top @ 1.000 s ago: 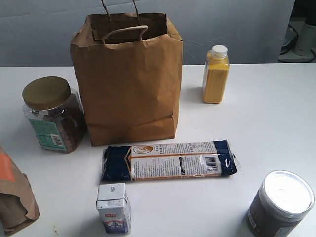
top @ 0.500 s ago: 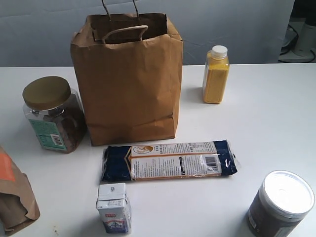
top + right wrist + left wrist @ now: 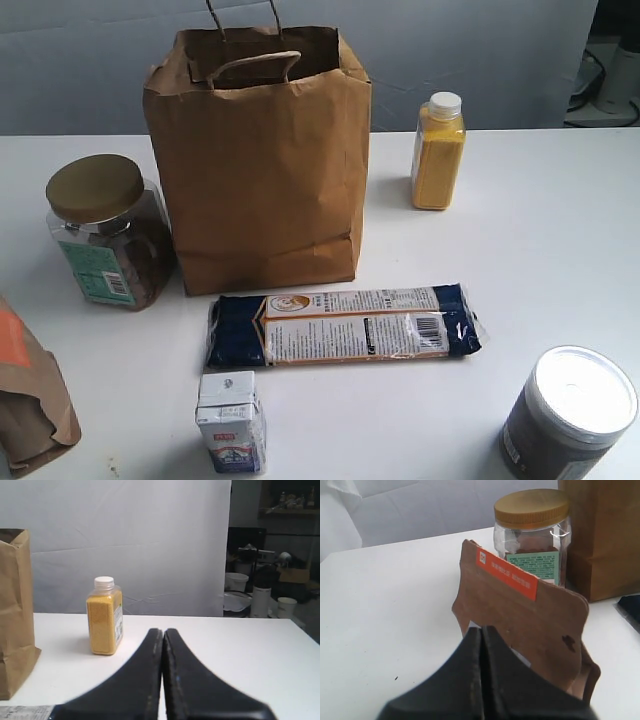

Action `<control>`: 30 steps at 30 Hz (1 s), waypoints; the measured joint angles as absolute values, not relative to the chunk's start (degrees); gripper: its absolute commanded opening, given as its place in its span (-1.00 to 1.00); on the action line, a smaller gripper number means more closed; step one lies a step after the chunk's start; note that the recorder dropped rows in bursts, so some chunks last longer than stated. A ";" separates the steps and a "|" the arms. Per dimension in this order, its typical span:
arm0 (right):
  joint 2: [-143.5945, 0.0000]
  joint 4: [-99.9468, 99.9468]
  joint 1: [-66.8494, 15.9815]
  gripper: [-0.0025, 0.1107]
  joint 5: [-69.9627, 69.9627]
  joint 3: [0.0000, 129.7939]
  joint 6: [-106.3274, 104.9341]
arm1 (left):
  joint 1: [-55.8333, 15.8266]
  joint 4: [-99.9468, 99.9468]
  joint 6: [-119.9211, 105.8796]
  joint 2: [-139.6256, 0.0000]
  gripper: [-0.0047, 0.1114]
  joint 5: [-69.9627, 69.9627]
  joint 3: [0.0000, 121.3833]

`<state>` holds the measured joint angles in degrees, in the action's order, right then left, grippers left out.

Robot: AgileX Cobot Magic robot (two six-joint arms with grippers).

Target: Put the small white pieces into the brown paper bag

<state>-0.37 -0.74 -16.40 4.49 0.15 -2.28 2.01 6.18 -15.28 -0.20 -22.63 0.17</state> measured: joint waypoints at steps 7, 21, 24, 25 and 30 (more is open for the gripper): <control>-0.37 -5.88 -16.40 -0.96 4.63 0.15 -0.97 | 2.01 6.18 -15.28 -0.20 -0.92 -22.63 0.17; -0.37 -6.00 -18.48 -0.96 4.63 0.15 -0.97 | 2.01 6.18 -15.28 -0.20 -0.92 -22.63 0.17; -0.37 -6.12 -16.95 -0.96 4.63 0.15 -0.86 | 2.01 6.18 -15.28 -0.20 -0.92 -22.63 0.17; -0.37 -6.12 -15.94 -0.96 4.63 0.15 -0.86 | 2.01 6.18 -15.28 -0.20 -0.92 -22.63 0.17; -0.37 -6.12 -15.08 -0.96 4.63 0.15 -0.75 | 2.01 6.18 -15.28 -0.20 -0.92 -22.63 0.17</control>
<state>-0.37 -6.12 -15.08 4.63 0.15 -0.75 2.01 6.18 -15.28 -0.20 -22.63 0.17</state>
